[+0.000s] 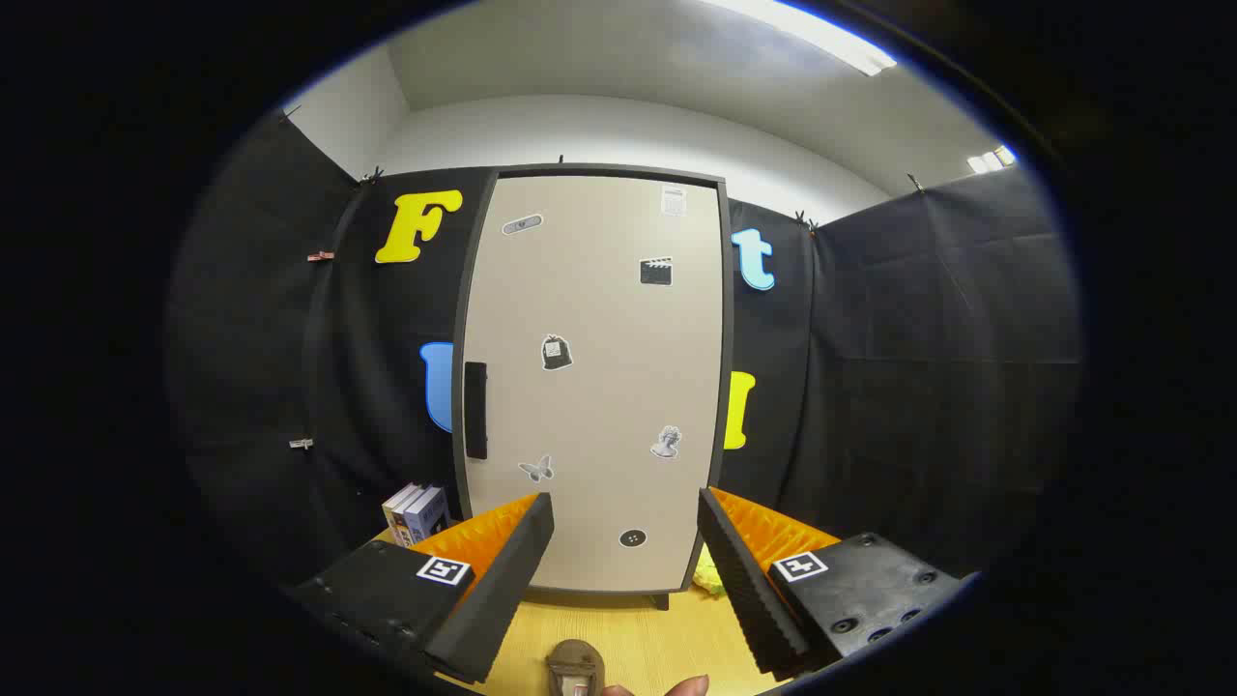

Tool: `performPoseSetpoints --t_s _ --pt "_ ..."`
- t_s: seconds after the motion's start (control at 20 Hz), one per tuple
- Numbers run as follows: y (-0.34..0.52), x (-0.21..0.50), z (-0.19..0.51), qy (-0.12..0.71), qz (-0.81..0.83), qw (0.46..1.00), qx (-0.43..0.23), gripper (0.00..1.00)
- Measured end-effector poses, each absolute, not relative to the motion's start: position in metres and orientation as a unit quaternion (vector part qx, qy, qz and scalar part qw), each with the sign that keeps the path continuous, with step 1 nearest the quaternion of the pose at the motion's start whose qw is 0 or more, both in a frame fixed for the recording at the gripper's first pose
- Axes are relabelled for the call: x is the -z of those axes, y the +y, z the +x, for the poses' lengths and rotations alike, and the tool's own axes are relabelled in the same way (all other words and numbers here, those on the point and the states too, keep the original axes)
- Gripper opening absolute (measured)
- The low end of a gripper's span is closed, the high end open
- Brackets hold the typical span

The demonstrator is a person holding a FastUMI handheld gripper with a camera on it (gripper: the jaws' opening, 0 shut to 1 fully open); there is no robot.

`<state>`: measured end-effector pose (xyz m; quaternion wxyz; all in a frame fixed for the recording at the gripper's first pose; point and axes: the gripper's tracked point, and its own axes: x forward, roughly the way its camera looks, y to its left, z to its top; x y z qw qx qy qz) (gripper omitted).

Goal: Open the shoe cabinet door, grab the shoes and put them into the shoe cabinet, then close the shoe cabinet door.

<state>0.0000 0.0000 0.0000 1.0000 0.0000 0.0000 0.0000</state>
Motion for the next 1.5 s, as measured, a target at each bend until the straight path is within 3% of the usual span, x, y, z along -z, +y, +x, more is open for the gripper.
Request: performPoseSetpoints --t_s 1.05,1.5 --pt "0.013 -0.005 0.004 0.001 0.004 1.000 -0.008 0.98" --pt "0.090 -0.029 0.058 -0.011 0.015 0.999 -0.050 0.97"
